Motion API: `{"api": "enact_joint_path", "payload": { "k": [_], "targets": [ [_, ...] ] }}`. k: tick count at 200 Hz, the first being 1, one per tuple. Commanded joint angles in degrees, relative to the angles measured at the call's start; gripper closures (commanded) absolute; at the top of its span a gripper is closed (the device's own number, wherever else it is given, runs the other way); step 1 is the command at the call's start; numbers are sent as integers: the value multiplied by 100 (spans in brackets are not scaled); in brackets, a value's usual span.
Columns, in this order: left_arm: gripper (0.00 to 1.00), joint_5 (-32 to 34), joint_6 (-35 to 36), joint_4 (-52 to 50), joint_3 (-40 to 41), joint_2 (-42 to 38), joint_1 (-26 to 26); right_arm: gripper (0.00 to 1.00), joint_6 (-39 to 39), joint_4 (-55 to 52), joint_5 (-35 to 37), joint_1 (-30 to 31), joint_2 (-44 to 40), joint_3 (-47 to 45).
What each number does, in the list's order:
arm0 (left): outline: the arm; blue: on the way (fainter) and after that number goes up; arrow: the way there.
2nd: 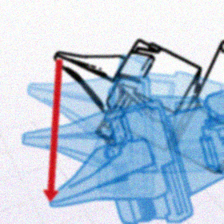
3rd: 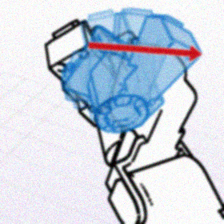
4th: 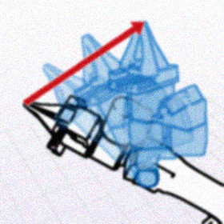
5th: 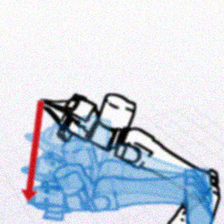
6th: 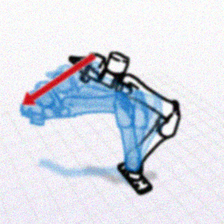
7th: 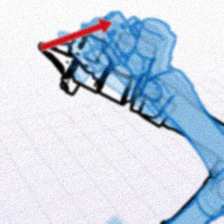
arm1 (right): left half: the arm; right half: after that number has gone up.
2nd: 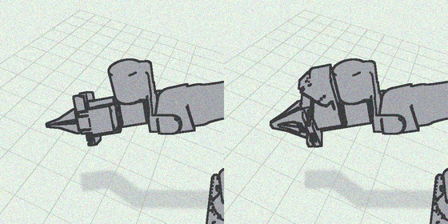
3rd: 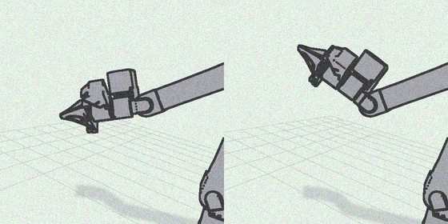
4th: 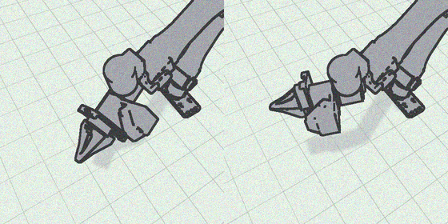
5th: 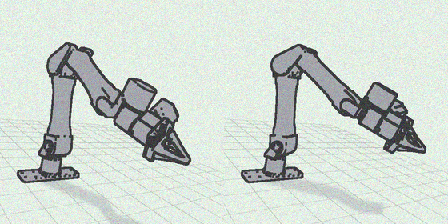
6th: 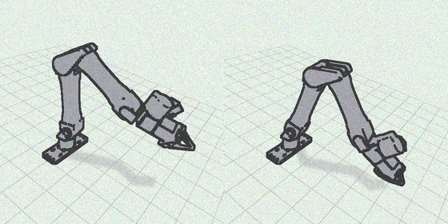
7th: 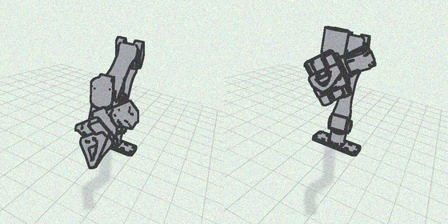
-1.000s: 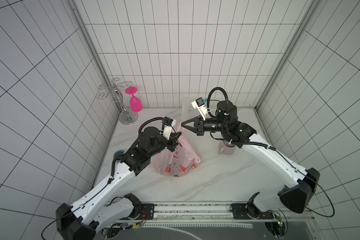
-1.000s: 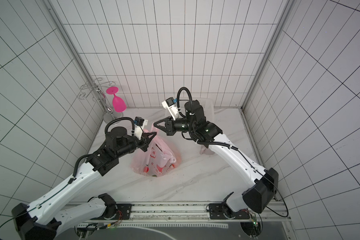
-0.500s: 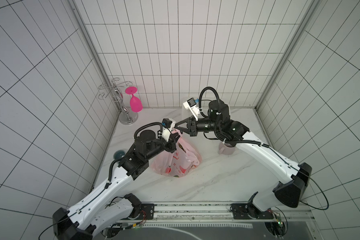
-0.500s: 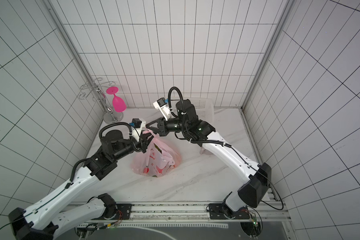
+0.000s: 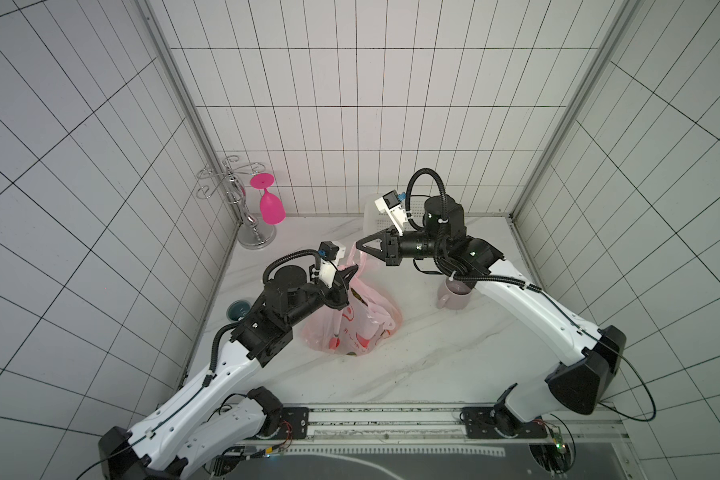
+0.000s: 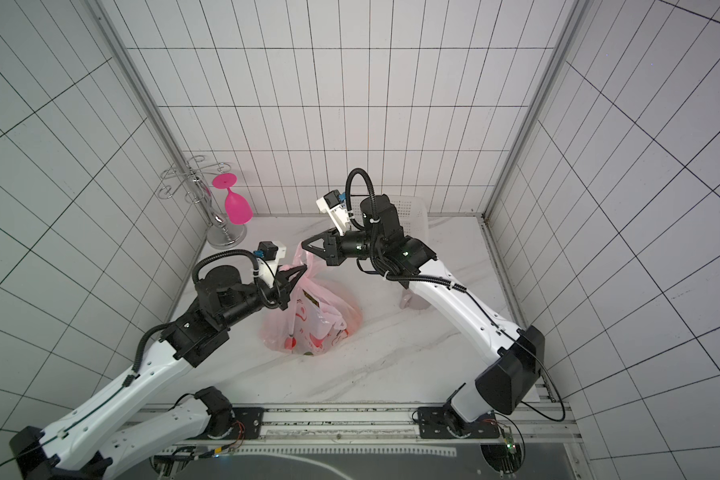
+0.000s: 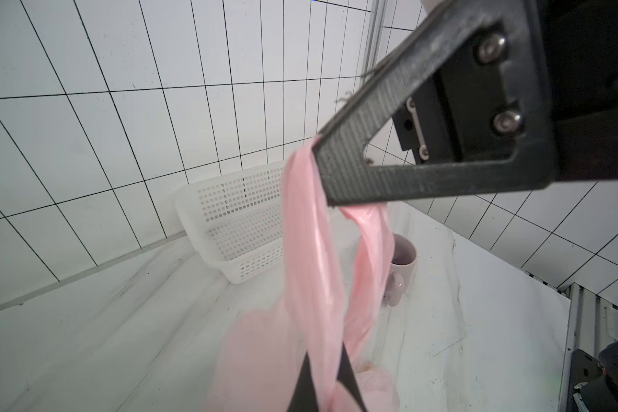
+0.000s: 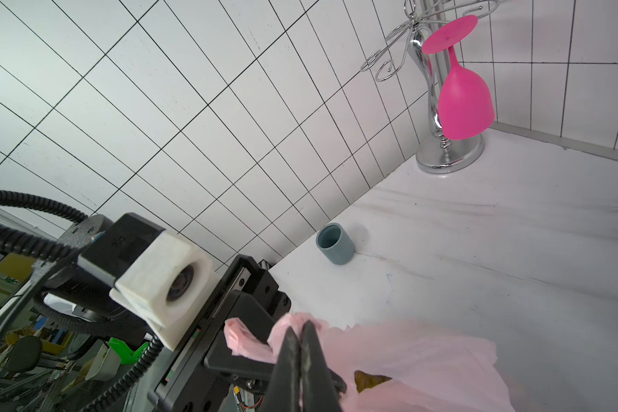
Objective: Place the pineapple into a plastic bag & tie a knot
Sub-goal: Cross the plastic bag at the center of the board.
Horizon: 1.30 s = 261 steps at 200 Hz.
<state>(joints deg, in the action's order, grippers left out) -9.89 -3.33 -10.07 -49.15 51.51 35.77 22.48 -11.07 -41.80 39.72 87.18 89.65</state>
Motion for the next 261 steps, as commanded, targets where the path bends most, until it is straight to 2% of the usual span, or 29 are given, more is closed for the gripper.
{"api": "enact_joint_path", "payload": {
  "k": [1, 39, 69, 108, 147, 261],
  "targets": [
    [100, -275, 131, 40, -60, 10, -29, 100, -172, -18, -173, -27, 68, 705],
    [100, -703, 198, -52, -241, 266, -28, 100, -495, -209, -269, -21, 304, 1068],
    [100, -622, 229, -218, -293, 223, -28, 100, -981, -602, -39, -35, 453, 1256],
    [100, -615, 298, -366, -280, 189, -35, 100, -1073, -624, -214, -15, 637, 1490],
    [100, -583, 333, -640, -388, 124, -88, 100, -1477, -1023, 74, -35, 756, 1820],
    [100, -956, 332, -972, -500, 147, -149, 100, -1555, -1204, -138, 34, 1057, 2379]
  ]
}}
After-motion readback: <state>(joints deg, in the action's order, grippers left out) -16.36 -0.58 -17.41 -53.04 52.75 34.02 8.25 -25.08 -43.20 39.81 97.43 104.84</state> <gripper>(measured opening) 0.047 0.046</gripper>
